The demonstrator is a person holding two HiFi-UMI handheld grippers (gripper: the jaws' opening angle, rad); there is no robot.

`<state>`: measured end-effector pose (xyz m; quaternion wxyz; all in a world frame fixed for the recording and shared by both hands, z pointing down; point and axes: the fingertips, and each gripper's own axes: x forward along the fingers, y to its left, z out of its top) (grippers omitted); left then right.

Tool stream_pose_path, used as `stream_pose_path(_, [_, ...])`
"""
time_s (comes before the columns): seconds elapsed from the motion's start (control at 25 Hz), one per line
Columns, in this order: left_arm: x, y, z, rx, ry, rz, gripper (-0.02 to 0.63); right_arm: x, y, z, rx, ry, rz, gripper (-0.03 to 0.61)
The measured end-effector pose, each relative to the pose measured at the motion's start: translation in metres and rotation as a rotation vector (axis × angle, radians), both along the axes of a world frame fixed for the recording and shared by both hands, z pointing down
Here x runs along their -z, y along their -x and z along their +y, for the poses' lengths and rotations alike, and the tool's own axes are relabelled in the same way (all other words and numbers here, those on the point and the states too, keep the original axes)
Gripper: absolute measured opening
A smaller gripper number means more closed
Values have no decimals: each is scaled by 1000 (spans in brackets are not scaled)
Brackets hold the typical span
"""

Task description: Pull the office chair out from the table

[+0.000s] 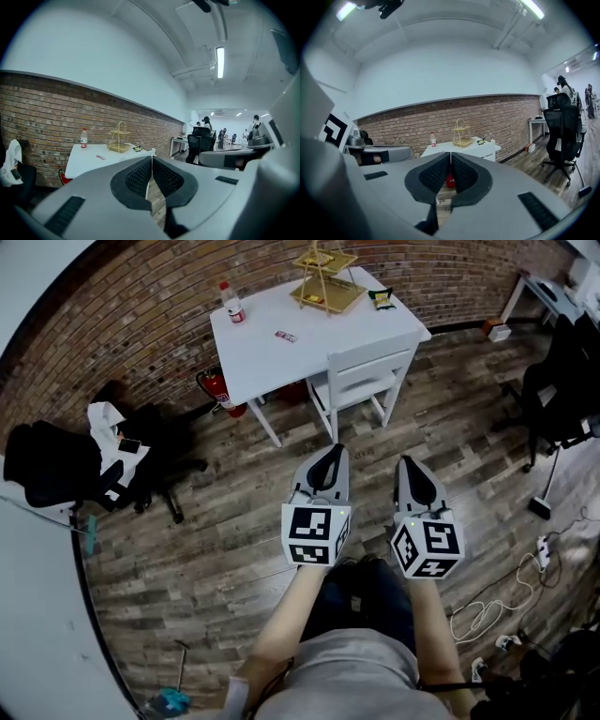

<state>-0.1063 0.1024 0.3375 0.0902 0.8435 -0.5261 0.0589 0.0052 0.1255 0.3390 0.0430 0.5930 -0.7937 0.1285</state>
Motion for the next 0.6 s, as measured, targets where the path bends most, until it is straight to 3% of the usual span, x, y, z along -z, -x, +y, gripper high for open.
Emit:
stream_pose_path(0.32, [-23,-16,-63,17,42,3,15,-19,-23,-68,7,32,-4,15])
stream_pose_path(0.6, [-28,-34,-145,71,52,-9,17,-19,-40,-160,71,25,2,15])
